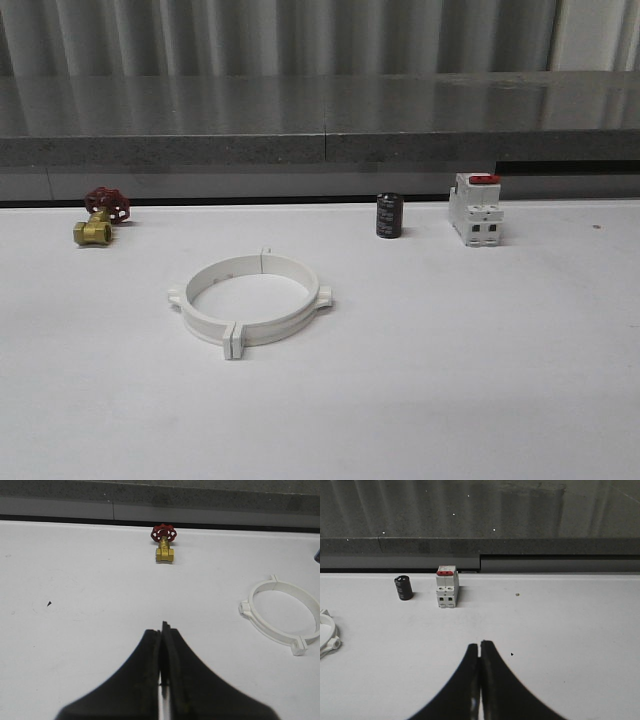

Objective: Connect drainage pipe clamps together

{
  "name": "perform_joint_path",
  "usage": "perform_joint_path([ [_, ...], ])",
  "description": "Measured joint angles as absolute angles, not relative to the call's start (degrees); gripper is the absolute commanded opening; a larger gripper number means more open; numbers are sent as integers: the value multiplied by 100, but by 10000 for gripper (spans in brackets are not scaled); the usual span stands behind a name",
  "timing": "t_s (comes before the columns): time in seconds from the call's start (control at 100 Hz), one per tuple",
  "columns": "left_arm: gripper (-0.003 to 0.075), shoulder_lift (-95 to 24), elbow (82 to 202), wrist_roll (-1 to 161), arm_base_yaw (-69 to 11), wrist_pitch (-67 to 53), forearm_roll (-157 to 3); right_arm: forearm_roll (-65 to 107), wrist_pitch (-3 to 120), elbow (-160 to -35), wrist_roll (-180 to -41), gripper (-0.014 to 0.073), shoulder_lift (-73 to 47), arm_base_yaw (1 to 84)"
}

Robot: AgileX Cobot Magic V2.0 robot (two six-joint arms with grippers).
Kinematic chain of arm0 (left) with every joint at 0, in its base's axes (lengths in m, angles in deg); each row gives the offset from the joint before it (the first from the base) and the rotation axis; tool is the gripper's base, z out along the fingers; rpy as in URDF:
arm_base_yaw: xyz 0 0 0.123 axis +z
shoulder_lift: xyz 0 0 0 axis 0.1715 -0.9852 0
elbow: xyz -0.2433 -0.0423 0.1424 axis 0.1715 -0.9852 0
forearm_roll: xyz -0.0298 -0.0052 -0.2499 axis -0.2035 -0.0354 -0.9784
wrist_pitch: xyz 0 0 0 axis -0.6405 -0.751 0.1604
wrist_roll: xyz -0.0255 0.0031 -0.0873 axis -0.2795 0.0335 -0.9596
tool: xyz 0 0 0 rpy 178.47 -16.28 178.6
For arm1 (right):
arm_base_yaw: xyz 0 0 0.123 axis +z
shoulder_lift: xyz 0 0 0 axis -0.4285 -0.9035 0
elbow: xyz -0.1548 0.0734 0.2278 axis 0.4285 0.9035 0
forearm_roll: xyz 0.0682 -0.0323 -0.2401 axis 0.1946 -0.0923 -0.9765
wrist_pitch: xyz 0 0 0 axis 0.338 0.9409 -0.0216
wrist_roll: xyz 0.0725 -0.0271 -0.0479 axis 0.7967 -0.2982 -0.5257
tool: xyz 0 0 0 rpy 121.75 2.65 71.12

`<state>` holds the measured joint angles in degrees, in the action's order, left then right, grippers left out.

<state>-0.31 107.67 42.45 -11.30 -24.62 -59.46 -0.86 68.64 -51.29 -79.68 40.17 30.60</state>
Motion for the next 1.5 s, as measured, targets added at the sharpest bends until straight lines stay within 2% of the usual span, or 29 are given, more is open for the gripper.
perform_joint_path([
  [0.17,-20,-31,10767,4245,-1130,-2462,-5946,-62,6291,-4349,-7968,-66,4558,3053],
  [0.57,-20,-31,10767,4245,-1130,-2462,-5946,122,5037,-3580,-7968,-66,4583,2662],
  [1.5,-20,-31,10767,4245,-1130,-2462,-5946,154,4986,-3567,-7968,-66,4583,2567],
])
